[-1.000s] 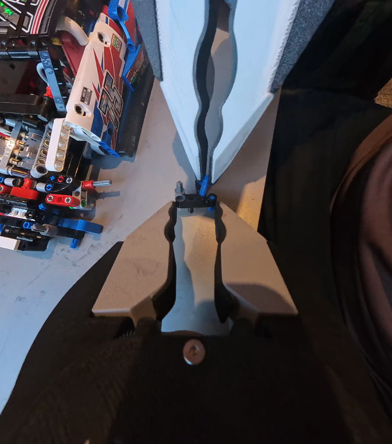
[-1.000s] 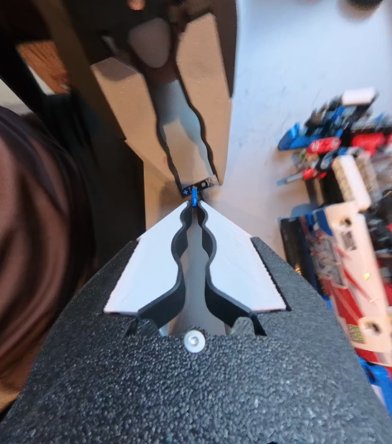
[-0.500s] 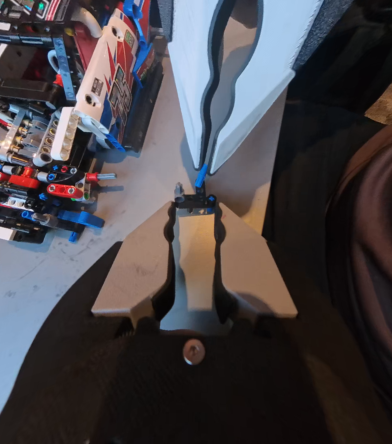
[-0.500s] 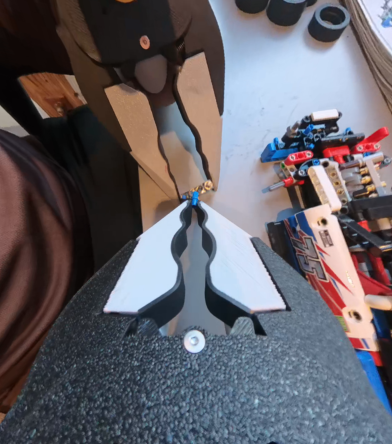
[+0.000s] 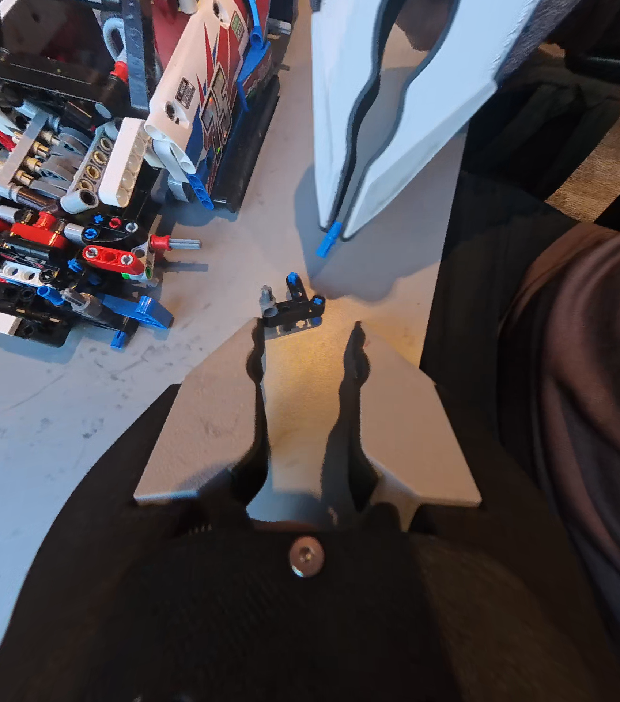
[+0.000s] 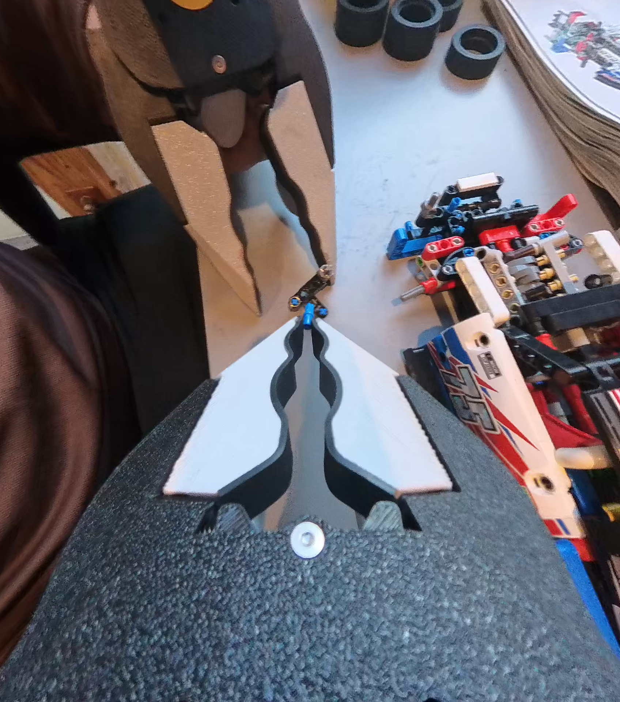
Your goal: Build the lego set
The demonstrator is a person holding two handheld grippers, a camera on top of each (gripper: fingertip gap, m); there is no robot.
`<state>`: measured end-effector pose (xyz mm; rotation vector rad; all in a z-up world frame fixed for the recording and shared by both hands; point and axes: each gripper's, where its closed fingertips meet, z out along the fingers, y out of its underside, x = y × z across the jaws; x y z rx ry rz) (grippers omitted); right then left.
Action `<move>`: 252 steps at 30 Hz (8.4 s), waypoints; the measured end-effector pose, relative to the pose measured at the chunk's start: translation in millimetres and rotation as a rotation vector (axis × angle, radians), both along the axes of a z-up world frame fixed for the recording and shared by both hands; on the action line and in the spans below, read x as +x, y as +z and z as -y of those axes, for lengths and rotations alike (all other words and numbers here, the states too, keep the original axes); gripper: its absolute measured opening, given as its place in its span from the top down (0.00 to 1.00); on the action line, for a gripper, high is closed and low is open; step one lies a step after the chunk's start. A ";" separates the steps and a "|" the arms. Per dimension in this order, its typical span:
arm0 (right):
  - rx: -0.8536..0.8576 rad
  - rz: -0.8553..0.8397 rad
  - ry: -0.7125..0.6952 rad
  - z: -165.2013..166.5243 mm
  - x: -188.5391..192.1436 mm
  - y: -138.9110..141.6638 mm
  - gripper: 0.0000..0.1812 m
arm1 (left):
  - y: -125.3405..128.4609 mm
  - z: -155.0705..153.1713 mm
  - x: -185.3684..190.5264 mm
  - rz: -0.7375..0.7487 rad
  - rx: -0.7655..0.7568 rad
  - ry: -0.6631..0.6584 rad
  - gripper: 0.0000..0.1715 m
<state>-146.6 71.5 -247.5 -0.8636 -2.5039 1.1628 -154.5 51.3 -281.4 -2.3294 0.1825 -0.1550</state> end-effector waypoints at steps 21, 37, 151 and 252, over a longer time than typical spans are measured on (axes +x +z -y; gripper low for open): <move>0.078 0.065 0.019 -1.5 2.5 -22.4 0.98 | 0.2 0.1 -18.1 -0.002 0.000 0.089 0.79; 0.032 0.047 0.042 0.7 8.2 -9.6 0.98 | 17.2 -8.8 2.6 0.213 0.042 0.128 0.74; 0.065 -0.137 0.158 15.1 13.3 -14.5 0.98 | 3.7 2.2 22.4 -0.028 -0.081 -0.206 0.86; 0.125 -0.245 0.165 16.5 10.9 -17.4 0.98 | 10.5 3.5 12.9 -0.365 0.144 -0.130 0.97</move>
